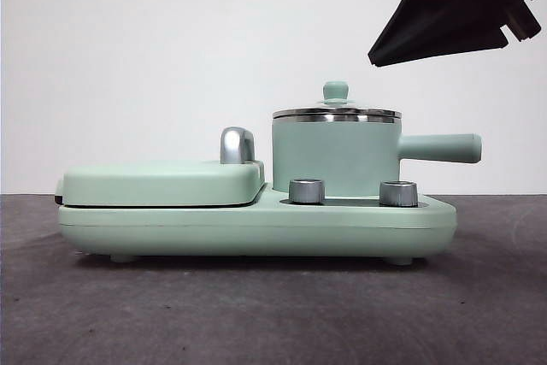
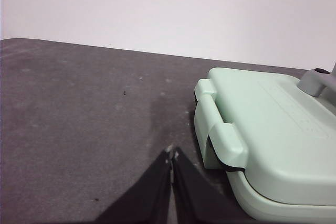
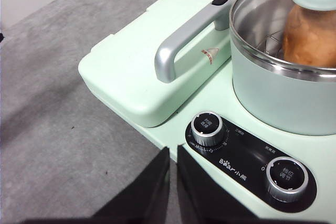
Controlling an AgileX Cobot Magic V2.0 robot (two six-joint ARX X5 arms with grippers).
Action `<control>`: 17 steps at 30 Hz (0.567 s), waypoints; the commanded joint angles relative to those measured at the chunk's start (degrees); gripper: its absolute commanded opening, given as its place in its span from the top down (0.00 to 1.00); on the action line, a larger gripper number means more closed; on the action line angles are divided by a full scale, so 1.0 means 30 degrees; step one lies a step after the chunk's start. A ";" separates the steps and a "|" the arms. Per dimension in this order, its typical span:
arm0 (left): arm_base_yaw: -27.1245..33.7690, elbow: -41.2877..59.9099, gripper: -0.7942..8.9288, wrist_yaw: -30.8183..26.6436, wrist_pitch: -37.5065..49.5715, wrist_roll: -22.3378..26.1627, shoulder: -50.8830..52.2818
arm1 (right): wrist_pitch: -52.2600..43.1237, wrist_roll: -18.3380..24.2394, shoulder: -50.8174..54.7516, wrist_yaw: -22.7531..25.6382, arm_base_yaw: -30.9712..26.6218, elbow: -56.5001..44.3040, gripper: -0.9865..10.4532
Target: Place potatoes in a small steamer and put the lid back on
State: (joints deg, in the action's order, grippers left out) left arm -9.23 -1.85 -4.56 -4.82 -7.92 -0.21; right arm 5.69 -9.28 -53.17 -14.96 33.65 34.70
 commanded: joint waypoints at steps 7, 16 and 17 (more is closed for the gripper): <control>-0.0015 0.0372 0.91 0.0007 0.0175 0.0277 -0.0007 | -0.0175 -0.0109 -0.0058 0.0066 0.0131 0.0262 0.90; -0.0015 0.0372 0.91 0.0007 0.0175 0.0277 -0.0007 | 0.0219 0.4401 0.4881 0.2710 -0.3475 -0.2288 0.90; -0.0015 0.0372 0.91 0.0007 0.0168 0.0277 -0.0007 | 0.0073 0.4393 0.6011 0.2958 -0.4401 -0.3191 0.90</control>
State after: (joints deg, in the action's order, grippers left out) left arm -9.23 -1.85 -4.56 -4.84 -7.90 -0.21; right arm 5.76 1.72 -37.23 -6.55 22.13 27.07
